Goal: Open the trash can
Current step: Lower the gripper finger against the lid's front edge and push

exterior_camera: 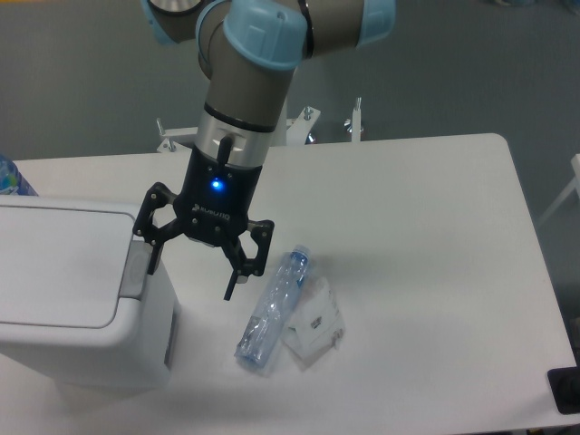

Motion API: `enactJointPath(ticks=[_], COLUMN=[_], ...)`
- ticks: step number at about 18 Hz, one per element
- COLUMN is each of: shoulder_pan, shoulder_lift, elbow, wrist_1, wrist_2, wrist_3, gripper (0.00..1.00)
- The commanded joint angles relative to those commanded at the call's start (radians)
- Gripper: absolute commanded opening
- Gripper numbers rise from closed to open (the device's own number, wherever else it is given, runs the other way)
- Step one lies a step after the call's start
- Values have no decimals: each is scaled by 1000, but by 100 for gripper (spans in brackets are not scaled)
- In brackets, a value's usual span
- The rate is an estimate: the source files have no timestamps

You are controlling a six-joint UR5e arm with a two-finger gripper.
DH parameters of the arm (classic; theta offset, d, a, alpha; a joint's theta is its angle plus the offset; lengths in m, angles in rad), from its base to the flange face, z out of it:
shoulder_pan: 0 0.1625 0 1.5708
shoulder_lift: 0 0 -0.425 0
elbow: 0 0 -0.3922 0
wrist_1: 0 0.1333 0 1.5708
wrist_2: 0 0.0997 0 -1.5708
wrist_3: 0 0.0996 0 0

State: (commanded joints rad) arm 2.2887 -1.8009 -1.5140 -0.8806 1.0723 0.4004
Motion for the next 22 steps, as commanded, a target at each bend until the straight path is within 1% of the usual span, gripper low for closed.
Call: enactJointPath(ticks=[3, 8, 22], shoulder_pan=[-2, -12, -18], shoulder_lift=[-9, -8, -9], elbow=[0, -20, -18], wrist_1=[0, -1, -1], wrist_2=[0, 2, 2], wrist_3=[0, -2, -18], gripper=[100, 100, 100])
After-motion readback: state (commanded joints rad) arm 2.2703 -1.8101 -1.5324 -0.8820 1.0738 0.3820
